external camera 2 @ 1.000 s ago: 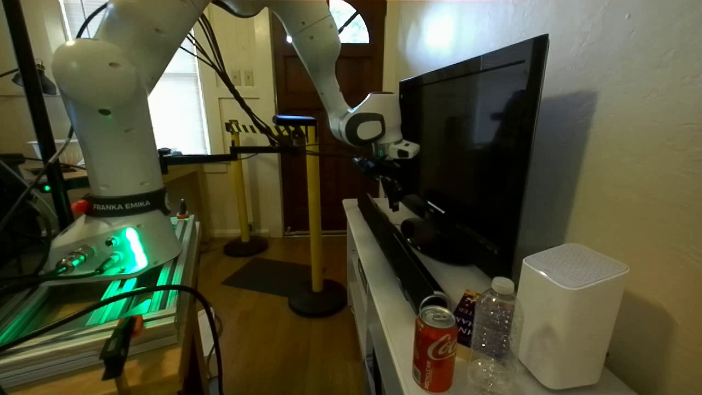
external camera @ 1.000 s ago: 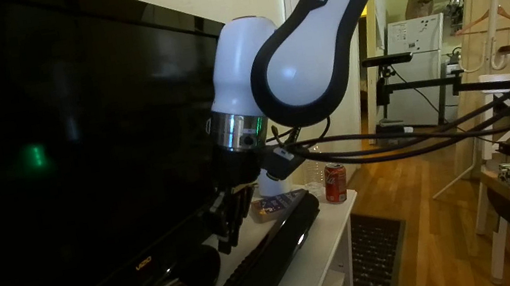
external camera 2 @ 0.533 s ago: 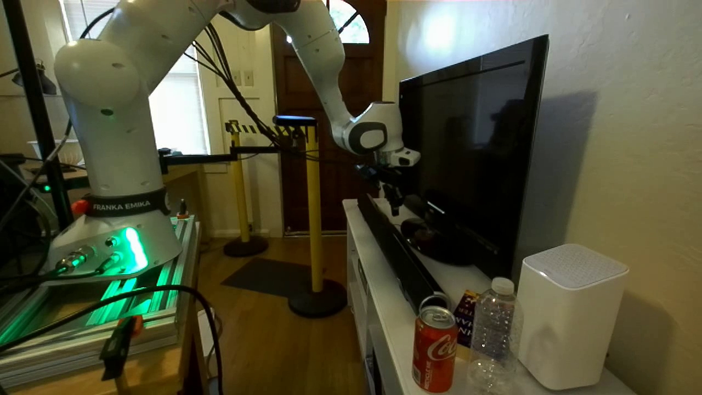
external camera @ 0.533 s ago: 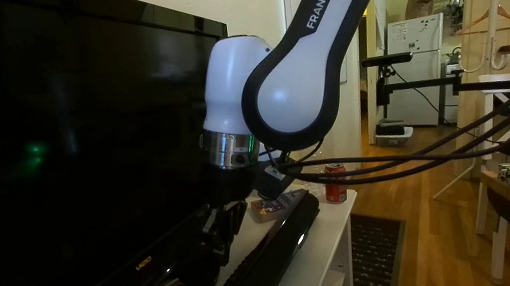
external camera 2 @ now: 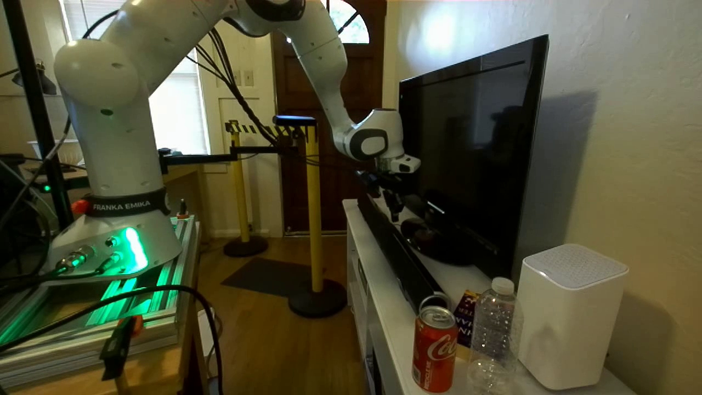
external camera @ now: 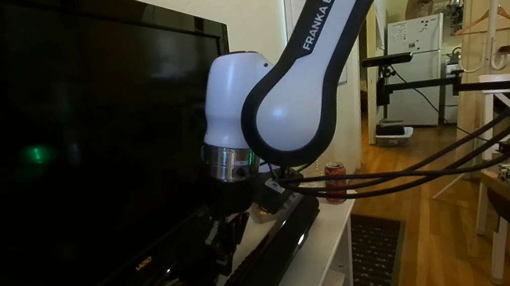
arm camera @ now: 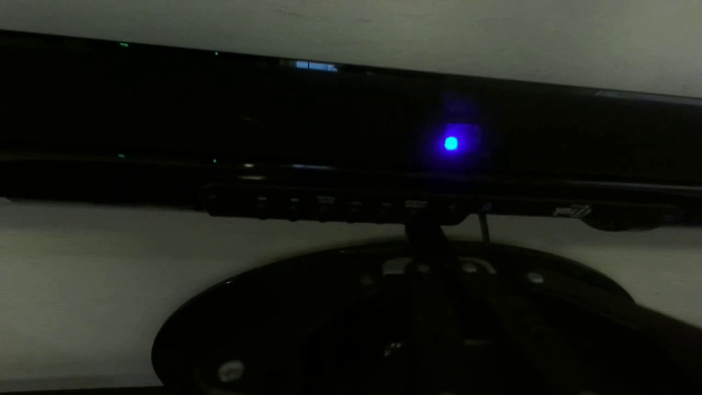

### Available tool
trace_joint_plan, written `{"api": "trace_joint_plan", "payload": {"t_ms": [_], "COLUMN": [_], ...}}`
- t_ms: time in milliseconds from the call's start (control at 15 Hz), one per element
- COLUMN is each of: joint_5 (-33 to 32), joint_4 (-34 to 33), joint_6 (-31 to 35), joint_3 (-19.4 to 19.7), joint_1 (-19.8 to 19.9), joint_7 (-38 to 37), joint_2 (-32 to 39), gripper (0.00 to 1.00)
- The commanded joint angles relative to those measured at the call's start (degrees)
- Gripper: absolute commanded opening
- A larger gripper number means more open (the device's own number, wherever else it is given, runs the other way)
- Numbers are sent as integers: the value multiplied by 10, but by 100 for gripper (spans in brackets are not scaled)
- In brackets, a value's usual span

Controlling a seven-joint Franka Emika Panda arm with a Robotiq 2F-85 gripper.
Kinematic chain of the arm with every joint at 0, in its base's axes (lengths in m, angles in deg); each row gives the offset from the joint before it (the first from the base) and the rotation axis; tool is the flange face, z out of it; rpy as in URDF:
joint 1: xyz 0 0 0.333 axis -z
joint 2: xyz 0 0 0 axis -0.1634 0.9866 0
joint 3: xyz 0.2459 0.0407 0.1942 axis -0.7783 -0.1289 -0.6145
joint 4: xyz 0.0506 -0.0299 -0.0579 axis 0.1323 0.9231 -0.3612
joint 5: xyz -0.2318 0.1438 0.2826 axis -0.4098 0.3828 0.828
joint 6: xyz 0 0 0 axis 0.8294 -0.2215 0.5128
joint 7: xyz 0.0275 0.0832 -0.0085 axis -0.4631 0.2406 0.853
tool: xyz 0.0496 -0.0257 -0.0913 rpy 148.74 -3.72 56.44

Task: Press a button on the black speaker in front of the television.

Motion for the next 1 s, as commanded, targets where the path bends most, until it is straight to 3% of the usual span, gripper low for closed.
{"api": "trace_joint_plan", "payload": {"t_ms": [0, 667, 933], "joint_5": [-7, 3, 21], "joint_4": [-18, -44, -49], "joint_6": [6, -8, -25], "joint_3": [2, -30, -72], "joint_1": [0, 24, 65], "joint_7": [-15, 5, 28], "joint_2": [18, 45, 55], "gripper": [0, 0, 0]}}
